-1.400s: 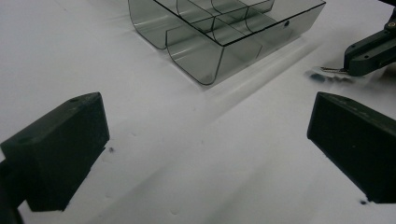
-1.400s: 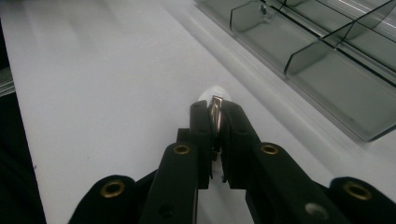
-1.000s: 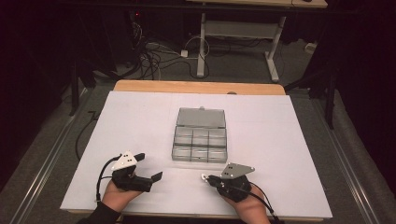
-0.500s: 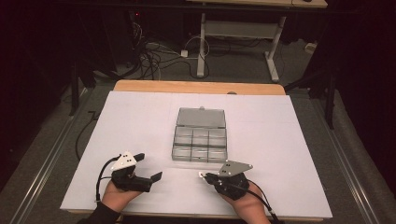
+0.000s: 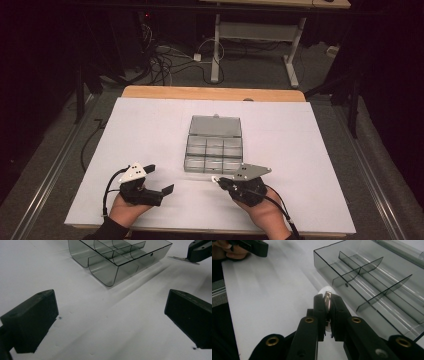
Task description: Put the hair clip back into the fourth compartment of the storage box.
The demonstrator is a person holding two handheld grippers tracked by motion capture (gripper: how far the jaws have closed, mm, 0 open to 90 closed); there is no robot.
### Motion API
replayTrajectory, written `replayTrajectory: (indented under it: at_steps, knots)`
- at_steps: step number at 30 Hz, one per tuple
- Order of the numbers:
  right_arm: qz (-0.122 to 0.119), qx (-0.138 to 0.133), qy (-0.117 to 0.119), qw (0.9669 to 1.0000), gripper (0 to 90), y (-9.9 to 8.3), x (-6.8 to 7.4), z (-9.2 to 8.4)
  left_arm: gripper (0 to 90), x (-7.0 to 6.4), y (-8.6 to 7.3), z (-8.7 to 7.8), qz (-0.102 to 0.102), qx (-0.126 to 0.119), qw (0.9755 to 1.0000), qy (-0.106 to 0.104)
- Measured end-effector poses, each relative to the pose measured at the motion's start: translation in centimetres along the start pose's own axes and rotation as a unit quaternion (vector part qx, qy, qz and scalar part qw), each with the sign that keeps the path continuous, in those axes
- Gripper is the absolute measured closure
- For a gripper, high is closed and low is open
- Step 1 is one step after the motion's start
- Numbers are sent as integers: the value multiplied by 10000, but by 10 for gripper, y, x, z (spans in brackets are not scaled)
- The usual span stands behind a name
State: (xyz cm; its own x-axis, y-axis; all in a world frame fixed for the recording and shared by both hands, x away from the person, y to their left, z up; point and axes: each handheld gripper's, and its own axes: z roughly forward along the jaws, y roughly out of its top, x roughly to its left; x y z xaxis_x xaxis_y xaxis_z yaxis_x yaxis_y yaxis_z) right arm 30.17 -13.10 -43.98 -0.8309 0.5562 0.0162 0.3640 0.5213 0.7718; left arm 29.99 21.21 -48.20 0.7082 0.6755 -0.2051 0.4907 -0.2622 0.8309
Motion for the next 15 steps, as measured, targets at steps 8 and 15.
replayTrajectory:
  at_steps: [8, 15]
  knots:
    - [-64, 12, -21, 10000, 858, 14, -5, 2, 0, 0, 0, 0, 11, -3, 10000, -10]
    - [-76, 7, -21, 10000, 858, 27, -11, 7, 0, 0, 0, -1, 15, -8, 10000, -18]
